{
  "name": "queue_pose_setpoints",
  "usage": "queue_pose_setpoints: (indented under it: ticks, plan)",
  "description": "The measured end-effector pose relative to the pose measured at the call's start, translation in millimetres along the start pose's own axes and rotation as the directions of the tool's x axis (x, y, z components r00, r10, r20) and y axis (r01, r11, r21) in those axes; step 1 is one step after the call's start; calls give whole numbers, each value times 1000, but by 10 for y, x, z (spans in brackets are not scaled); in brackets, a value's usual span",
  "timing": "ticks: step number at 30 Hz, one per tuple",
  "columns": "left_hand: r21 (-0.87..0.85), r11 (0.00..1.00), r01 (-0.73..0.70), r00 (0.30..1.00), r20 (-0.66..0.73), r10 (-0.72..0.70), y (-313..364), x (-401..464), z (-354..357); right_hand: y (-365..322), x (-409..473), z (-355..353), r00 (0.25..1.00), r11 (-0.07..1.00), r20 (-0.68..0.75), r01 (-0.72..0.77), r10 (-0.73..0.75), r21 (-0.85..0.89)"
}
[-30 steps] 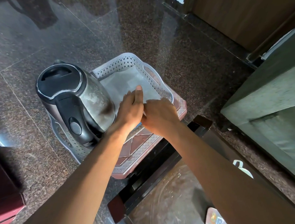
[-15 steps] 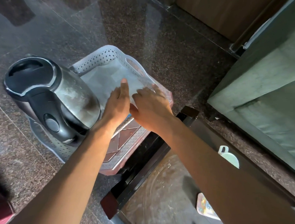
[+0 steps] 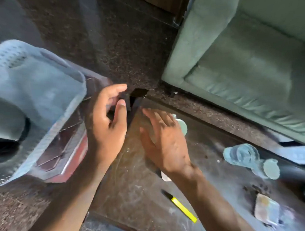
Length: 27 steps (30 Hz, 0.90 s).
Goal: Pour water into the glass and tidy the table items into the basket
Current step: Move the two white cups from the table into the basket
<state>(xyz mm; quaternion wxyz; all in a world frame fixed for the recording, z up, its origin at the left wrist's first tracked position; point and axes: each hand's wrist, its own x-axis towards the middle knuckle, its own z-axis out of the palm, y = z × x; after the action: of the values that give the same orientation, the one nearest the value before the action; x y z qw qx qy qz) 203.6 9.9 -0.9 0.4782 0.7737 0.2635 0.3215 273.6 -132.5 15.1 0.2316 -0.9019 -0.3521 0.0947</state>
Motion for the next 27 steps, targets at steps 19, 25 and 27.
queue_pose_setpoints:
  ticks: [19, 25, 27]
  plan:
    - [-115, 989, 91, 845, 535, -15, 1080, -1568, 2098, 2481, -1774, -1160, 730, 829, -423, -548, 537, 107]
    - [-155, 987, 51, 821, 569, 47, 1324, -1920, 2544, 3385, -2019, -1177, 587, 618, -209, -774, 782, 138]
    - [-166, 986, 27, 817, 572, 74, 1357, -1988, 2676, 3594, -2023, -1122, 564, 578, -136, -811, 814, 94]
